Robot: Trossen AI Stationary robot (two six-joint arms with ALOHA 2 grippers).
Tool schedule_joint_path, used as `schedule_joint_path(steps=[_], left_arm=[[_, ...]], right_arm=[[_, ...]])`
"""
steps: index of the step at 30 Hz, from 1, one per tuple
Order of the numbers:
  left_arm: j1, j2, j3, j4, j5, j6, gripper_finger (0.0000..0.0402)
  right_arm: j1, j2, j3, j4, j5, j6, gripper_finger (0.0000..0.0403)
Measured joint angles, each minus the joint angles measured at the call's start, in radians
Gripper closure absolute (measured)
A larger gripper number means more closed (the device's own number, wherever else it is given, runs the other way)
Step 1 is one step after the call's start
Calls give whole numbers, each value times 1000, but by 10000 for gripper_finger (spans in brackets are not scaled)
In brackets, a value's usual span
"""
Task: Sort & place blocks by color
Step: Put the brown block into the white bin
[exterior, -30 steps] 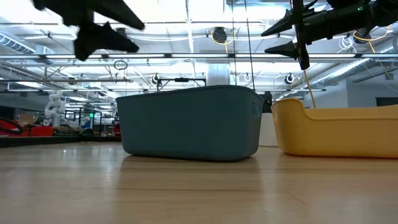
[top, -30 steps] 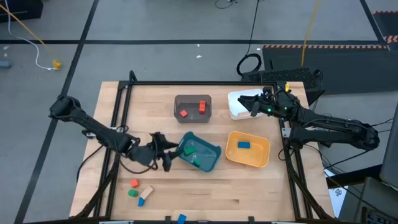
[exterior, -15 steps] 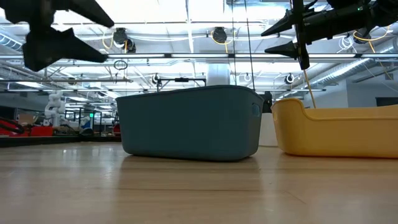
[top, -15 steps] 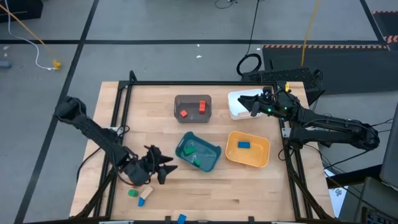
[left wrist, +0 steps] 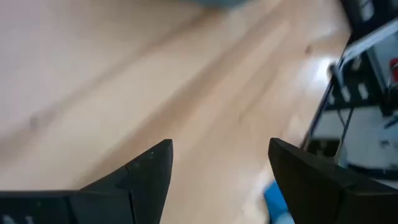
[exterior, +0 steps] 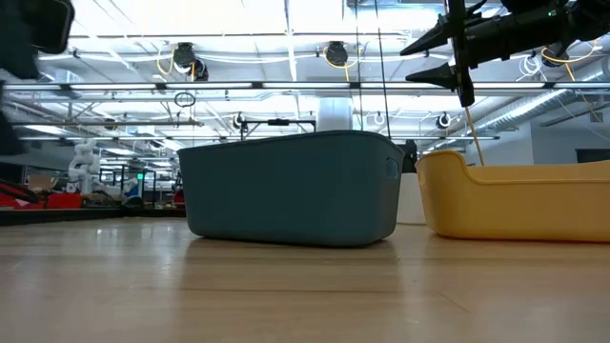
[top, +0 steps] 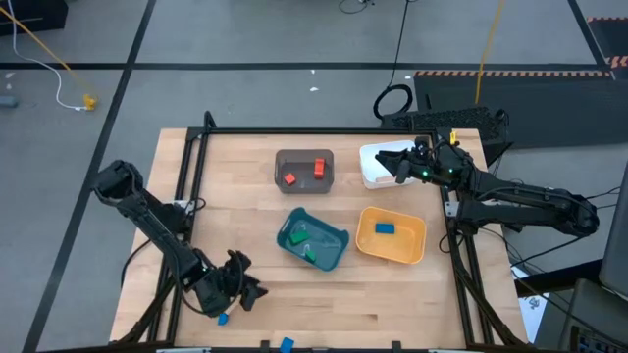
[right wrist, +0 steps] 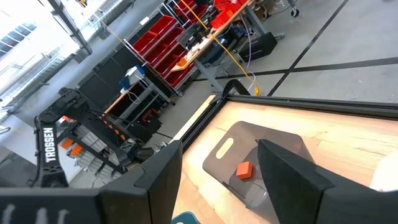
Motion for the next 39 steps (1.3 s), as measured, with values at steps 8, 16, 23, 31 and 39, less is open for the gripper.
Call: schedule_joint_path(steps=[8,16,23,31,39], left_arm=[[23,0,179,-484,228,-88,137],[43,-1,193,-686,187,-113,137],[35,0,175,-564,256,-191,139],[-6,52,179,-470,405,-274,138],[-10,122,181,-450,471,-221,135]], right_arm=[[0,0,0,0,0,0,200],[0,0,0,0,0,0,200],[0,0,0,0,0,0,200],[0,0,0,0,0,0,200],[0,0,0,0,0,0,200]])
